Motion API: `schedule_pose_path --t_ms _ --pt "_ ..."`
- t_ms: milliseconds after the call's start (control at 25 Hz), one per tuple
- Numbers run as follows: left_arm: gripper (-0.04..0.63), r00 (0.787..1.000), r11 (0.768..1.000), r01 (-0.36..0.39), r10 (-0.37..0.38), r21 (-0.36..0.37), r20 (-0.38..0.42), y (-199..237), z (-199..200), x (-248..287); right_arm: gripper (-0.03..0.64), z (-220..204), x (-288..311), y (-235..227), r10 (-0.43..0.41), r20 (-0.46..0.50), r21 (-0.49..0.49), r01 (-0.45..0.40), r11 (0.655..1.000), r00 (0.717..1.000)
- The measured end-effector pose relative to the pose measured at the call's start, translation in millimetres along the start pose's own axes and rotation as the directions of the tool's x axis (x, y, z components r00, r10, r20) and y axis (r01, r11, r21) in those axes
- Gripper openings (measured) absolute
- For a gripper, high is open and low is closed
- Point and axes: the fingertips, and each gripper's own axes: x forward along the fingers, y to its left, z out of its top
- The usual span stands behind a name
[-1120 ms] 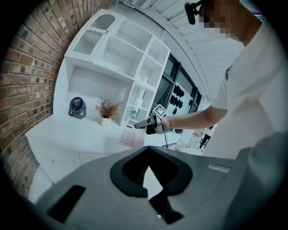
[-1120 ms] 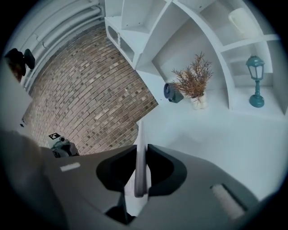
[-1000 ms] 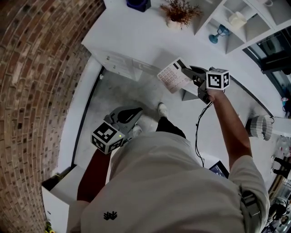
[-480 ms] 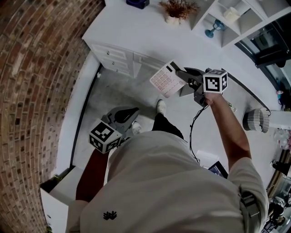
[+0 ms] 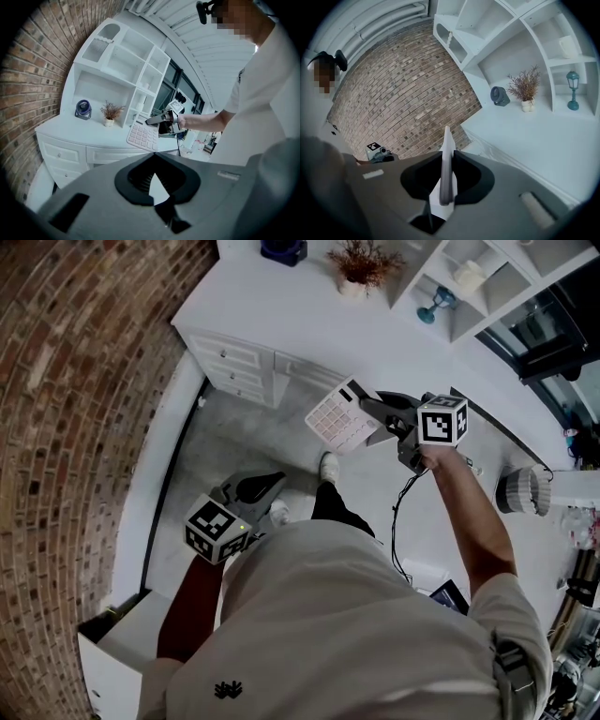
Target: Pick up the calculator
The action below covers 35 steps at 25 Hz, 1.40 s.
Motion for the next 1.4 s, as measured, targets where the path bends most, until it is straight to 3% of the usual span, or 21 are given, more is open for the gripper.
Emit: schedule_pose_path --t_ms 1400 --pt "0.005 1.000 1.000 -0.008 0.008 0.009 0.014 -3 -10 -18 0.075 -9 -6 37 0.025 -0.018 -0.023 -0.026 0.999 1.000"
